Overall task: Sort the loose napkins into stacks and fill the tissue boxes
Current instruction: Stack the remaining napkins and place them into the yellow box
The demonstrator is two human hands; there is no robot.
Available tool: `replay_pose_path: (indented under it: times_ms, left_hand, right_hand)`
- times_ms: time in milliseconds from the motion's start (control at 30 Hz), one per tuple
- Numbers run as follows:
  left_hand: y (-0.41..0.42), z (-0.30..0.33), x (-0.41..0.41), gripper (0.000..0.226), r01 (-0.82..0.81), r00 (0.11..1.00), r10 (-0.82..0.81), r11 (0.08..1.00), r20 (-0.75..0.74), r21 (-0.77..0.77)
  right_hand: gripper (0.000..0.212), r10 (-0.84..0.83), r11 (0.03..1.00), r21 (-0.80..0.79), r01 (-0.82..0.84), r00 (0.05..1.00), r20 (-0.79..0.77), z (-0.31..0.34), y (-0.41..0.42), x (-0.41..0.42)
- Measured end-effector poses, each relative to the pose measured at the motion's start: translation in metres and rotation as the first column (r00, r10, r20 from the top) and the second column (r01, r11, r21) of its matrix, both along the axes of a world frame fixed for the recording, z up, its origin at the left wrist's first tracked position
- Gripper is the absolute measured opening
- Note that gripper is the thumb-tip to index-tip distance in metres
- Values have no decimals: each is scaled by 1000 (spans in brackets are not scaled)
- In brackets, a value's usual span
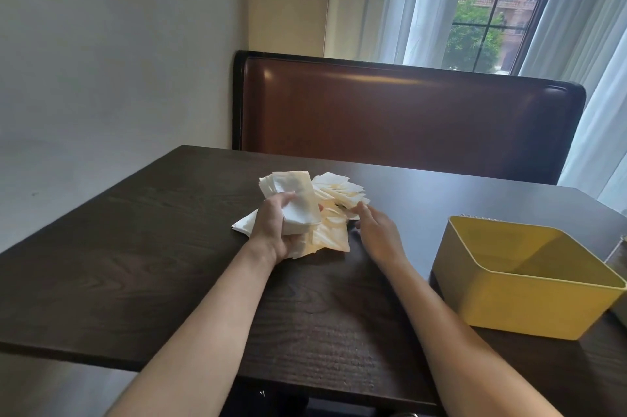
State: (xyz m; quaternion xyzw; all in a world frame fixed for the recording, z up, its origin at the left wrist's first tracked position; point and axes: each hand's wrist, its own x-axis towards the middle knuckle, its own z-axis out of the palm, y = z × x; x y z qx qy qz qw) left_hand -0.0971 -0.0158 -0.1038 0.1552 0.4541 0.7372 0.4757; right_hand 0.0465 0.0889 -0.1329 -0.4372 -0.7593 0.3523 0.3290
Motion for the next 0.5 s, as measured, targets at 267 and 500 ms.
replay_pose_path:
  times_ms: [267,500]
  left_hand:
    - [2,-5,-2,29,42,999,-42,999,2,-21]
    - [-1,-4,3,31,140,990,-141,989,-9,-52]
  right_hand:
    - [59,53,979,-189,-81,988,-147,5,-1,-2]
    - [37,-90,995,-87,55,871,-482,13,-3,8]
